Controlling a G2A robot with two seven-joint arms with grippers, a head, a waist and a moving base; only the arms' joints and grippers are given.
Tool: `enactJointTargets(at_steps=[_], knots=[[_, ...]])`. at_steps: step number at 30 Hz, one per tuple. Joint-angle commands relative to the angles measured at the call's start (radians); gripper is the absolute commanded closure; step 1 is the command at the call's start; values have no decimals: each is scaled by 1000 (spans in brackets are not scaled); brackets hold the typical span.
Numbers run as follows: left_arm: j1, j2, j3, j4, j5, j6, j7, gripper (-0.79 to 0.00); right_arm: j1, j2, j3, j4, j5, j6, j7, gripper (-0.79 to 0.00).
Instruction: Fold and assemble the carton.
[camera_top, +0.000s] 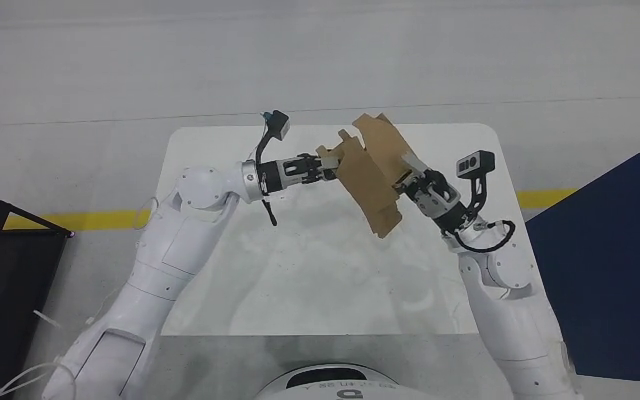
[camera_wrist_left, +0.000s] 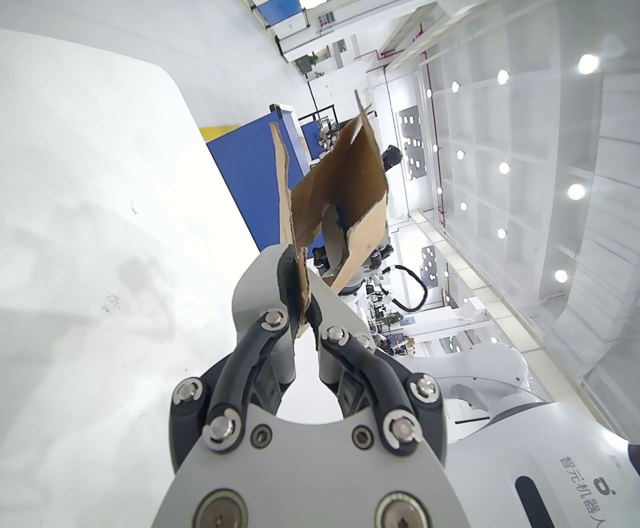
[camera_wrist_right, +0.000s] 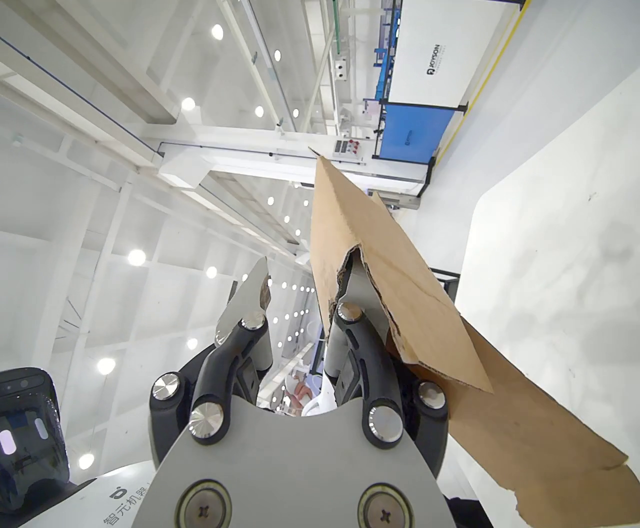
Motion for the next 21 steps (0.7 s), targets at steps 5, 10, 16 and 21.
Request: enactJointTargets(at_steps=[5, 10, 16, 21], knots=[[-2, 2, 2, -3, -10, 3, -32, 0, 17, 3, -13, 14, 43, 43, 66, -86], [-10, 2, 3, 11, 6, 20, -16, 0, 31, 5, -20, 29, 98, 75, 108, 0], [-3, 6, -10, 14, 14, 27, -8, -785, 37, 4, -11, 41, 149, 82, 87, 0], [32, 10, -3, -23, -14, -48, -83, -785, 54, -1, -12, 65, 175, 77, 2, 0]])
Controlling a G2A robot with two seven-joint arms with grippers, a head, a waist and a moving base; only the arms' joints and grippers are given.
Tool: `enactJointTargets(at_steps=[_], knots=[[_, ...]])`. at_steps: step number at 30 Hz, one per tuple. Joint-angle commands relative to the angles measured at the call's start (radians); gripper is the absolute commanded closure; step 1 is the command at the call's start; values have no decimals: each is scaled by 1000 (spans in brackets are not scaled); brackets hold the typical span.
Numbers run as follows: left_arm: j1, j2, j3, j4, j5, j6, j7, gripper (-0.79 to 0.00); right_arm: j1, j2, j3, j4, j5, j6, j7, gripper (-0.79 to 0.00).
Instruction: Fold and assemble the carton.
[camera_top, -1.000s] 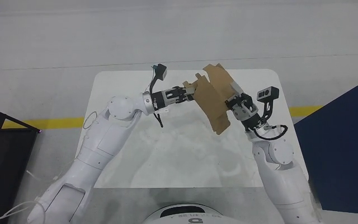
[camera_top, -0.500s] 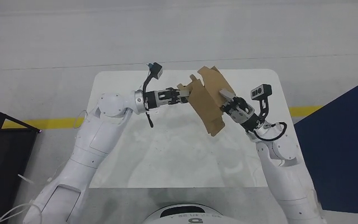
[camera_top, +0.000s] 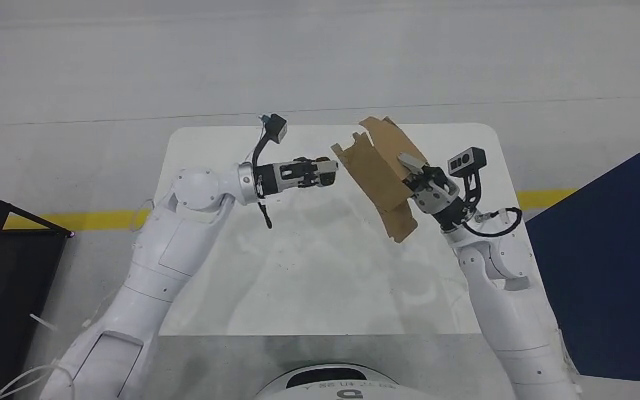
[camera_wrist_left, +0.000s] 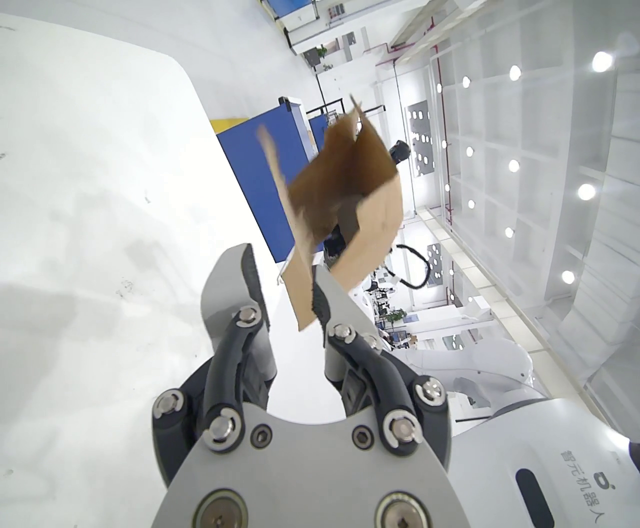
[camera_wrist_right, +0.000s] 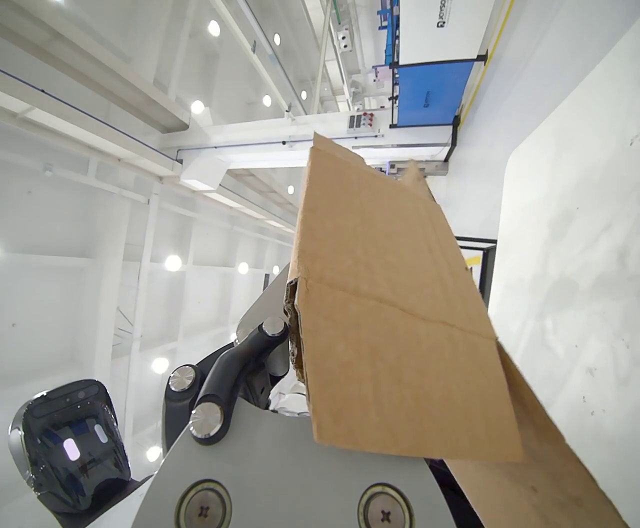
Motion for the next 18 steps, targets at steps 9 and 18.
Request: enactJointTargets(at_steps=[9, 18], knots=[[-41, -16, 102, 5, 19, -36, -103, -785, 22, -7, -33, -2, -27, -23, -94, 0], [-114, -40, 167, 45, 120, 87, 47, -785, -23, -8, -56, -68, 55, 32, -40, 0]])
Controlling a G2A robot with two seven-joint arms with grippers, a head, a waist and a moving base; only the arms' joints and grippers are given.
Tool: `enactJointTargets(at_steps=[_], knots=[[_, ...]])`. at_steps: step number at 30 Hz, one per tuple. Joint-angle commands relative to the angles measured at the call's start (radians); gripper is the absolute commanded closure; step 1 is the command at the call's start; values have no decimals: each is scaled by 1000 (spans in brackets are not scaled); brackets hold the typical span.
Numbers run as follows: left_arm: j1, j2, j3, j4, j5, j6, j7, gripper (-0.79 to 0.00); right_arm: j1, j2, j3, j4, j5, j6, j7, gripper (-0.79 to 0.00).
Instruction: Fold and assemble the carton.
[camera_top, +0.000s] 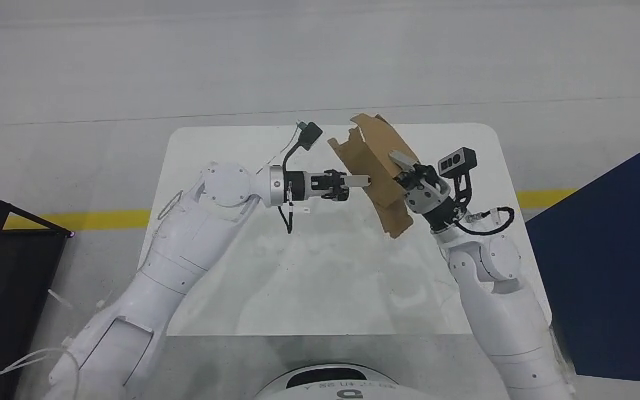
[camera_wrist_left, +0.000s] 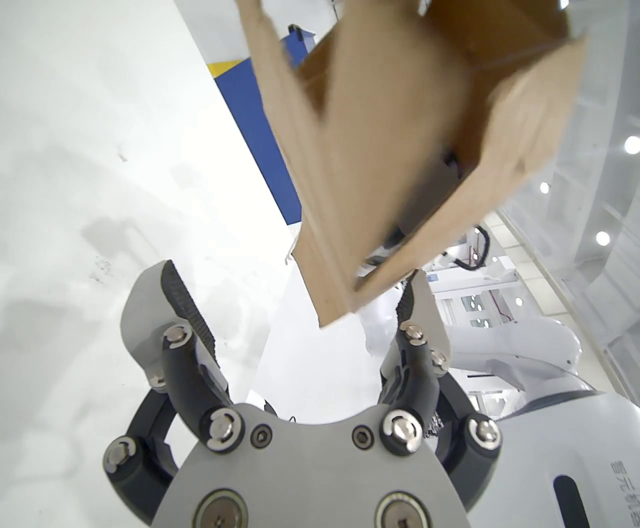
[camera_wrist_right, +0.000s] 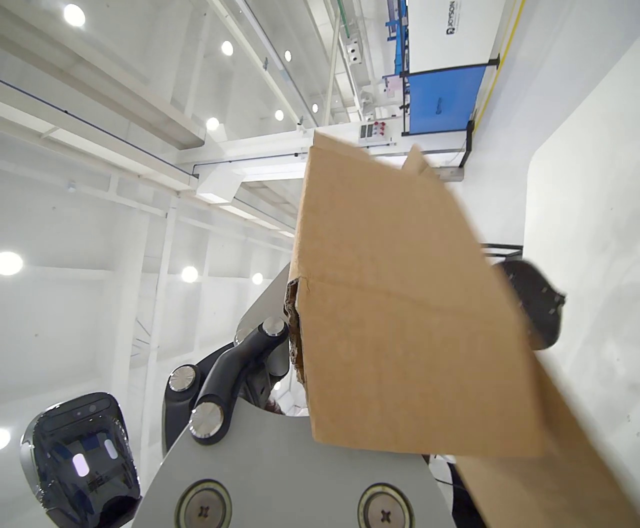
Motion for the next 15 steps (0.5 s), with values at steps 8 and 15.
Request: enactJointTargets(at_steps=[8, 15], knots=[[-14, -5, 14, 3, 60, 57, 52, -785, -26, 3, 15, -19, 60, 37, 21, 0], [36, 11, -67, 2, -41, 14, 22, -785, -23, 4, 29, -18, 52, 34, 12, 0]])
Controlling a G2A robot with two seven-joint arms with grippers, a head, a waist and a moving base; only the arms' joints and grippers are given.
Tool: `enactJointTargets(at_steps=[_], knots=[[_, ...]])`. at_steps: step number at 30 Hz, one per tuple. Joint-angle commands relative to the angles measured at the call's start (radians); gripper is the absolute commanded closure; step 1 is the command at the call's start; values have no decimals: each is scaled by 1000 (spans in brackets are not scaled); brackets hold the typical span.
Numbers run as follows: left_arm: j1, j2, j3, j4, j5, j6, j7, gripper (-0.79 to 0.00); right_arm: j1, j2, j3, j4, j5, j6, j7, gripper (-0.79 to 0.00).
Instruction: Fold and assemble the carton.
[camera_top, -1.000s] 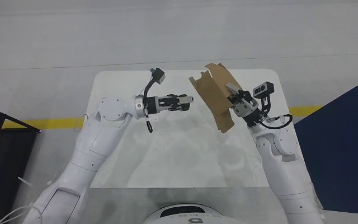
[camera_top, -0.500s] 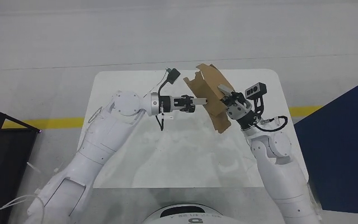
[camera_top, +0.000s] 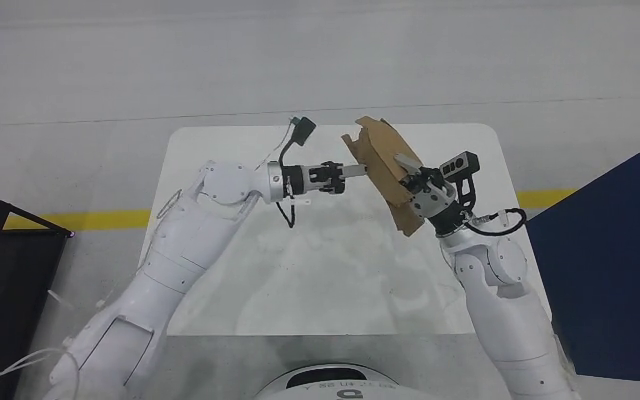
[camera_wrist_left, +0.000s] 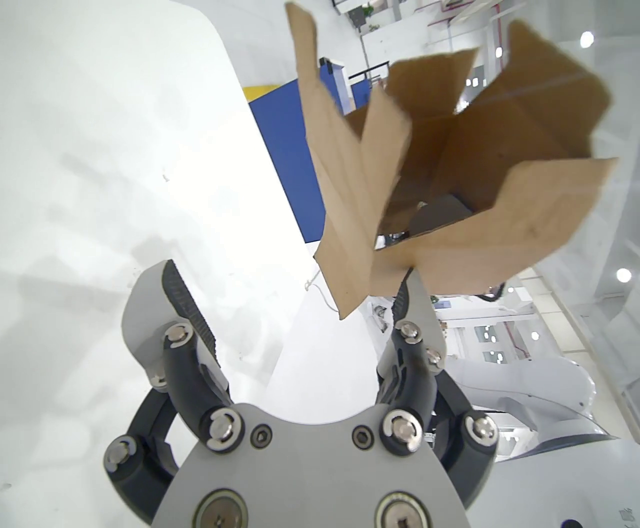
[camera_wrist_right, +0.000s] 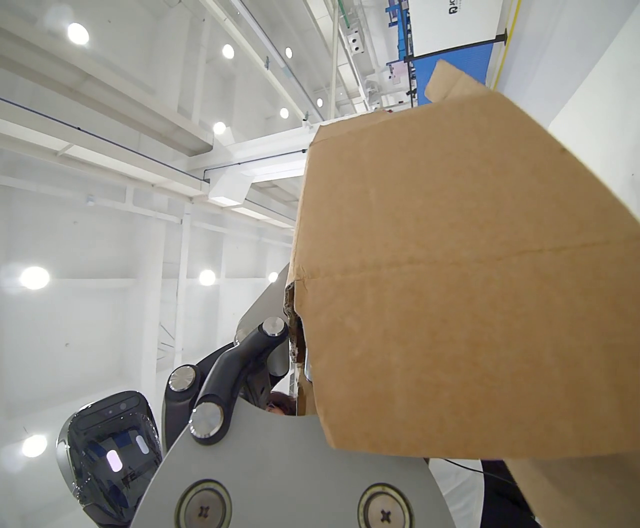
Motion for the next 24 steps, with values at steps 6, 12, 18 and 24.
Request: enactJointTargets(at_steps=[6, 12, 18, 24], knots=[[140, 51, -176, -77, -36, -4, -42, -785, -2, -10, -7, 29, 229, 29, 6, 0], [285, 91, -341, -237, -45, 38, -50, -785, 24, -26, -17, 127, 712, 204, 161, 0], [338, 104, -393, -317, -61, 82, -69, -785, 57, -33, -35, 197, 959, 409, 215, 0], [338, 104, -393, -317, -61, 82, -69, -785, 57, -33, -35, 197, 959, 409, 215, 0]])
